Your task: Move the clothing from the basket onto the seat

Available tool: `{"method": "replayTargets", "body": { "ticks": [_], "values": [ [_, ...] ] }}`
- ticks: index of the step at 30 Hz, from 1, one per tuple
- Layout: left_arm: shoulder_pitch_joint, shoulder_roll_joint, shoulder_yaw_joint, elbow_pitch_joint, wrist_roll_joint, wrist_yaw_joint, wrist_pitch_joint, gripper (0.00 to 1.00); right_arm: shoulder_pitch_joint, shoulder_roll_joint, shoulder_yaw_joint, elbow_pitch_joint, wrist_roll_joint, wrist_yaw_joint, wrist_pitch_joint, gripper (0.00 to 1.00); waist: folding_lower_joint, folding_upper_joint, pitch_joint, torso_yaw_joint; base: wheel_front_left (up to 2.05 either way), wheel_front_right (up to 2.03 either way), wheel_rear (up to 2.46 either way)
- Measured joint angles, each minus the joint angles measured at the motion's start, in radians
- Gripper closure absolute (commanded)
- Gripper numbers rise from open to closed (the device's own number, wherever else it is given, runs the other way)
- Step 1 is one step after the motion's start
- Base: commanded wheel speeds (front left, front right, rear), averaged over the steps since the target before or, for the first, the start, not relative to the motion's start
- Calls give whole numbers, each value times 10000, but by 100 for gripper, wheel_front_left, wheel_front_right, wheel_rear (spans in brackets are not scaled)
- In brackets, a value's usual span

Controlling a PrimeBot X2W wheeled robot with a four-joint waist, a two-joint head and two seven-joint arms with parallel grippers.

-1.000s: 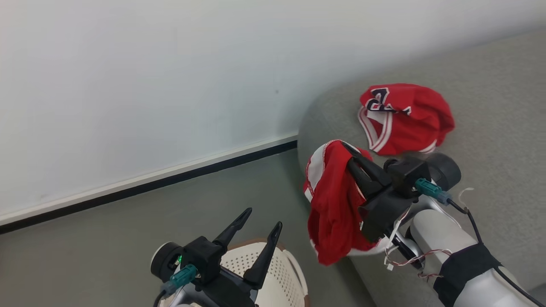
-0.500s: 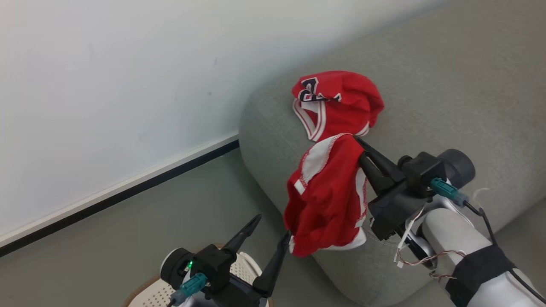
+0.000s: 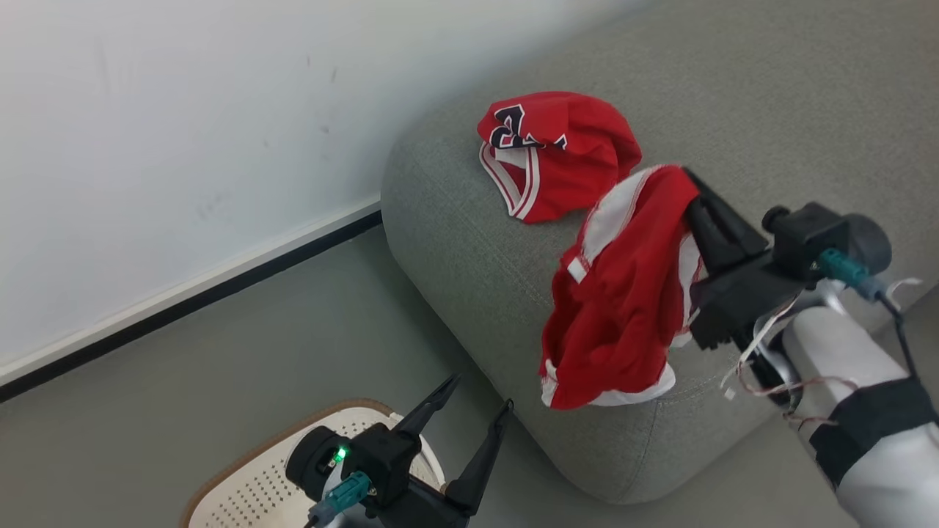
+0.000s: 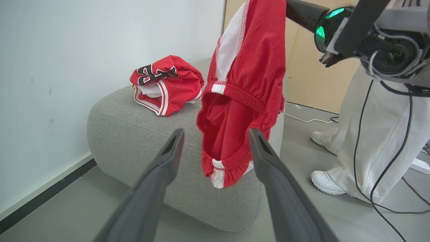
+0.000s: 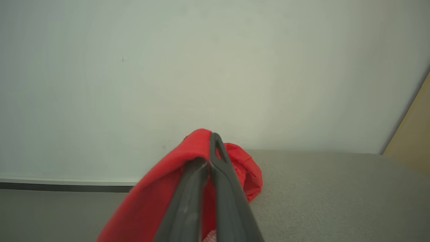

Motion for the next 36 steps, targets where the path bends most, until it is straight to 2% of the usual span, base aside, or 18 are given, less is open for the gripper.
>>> {"method": "replayTargets", "body": {
  "ticks": [8, 13, 19, 26, 36],
  "values": [
    [-316, 219, 42, -336, 295, 19, 127, 0, -2111, -84, -938, 506, 351, -2, 0, 100, 1, 0, 668, 325, 0, 0, 0],
    [-644, 261, 86, -548, 370, 84, 196, 0, -3632, -416, -1423, 1195, 397, -2, 12, 100, 1, 0, 1108, 630, 0, 0, 0],
    [-1025, 242, 2, -796, 531, 77, 247, 0, -4996, -1106, -1904, 1895, 376, -180, 13, 100, 1, 0, 1528, 1149, 0, 0, 0],
    [-1126, 286, -33, -1223, 640, 84, 360, 0, -6175, -2301, -2322, 2784, 169, -278, 29, 100, 0, 0, 2070, 1964, 0, 0, 0],
    [-1293, 443, -46, -1519, 890, 82, 493, 0, -7059, -3166, -2585, 3392, -35, -614, 25, 100, 1, 0, 2662, 2974, 0, 0, 0]
  ]
}}
